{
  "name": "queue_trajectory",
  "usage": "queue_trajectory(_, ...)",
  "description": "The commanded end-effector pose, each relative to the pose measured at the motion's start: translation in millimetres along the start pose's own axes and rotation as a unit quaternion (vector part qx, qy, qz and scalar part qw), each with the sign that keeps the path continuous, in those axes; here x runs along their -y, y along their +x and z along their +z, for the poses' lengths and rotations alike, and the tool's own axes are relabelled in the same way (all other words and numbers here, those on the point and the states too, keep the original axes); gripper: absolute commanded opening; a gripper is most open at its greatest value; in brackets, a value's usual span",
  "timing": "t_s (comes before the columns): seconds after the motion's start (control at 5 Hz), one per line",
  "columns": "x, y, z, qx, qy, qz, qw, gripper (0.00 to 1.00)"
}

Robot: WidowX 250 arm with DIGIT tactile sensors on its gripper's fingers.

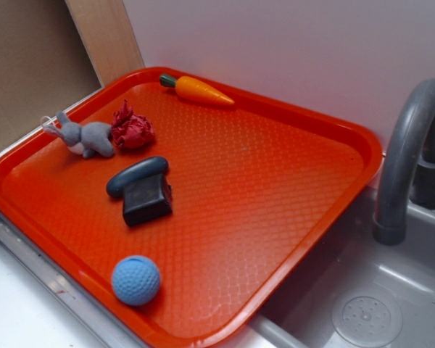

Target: Grab the blue ball.

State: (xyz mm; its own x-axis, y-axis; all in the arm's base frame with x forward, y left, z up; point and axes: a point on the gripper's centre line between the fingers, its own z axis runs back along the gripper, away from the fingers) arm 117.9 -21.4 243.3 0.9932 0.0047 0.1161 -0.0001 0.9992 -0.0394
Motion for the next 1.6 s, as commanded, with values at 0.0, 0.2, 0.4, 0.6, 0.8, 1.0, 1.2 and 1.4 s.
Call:
queue_trajectory(0.0,0,0,0,0.0,0.0,0.0,1.0,1.0)
queue_trajectory(0.2,49,12,-7,0.032,-0.009,-0.023,0.999,1.0)
queue_trajectory(0.4,94,17,-11,0.07,-0.054,-0.022,0.996,1.0)
queue_trajectory(0.6,137,17,-18,0.072,-0.089,-0.06,0.992,1.0)
queue_trajectory(0.8,183,12,-33,0.057,-0.138,-0.073,0.986,1.0)
queue_trajectory(1.0,221,6,-55,0.025,-0.167,-0.057,0.984,1.0)
queue_trajectory(1.2,242,-2,-80,-0.017,-0.185,-0.051,0.981,1.0)
queue_trajectory(1.4,252,-11,-103,-0.055,-0.176,-0.055,0.981,1.0)
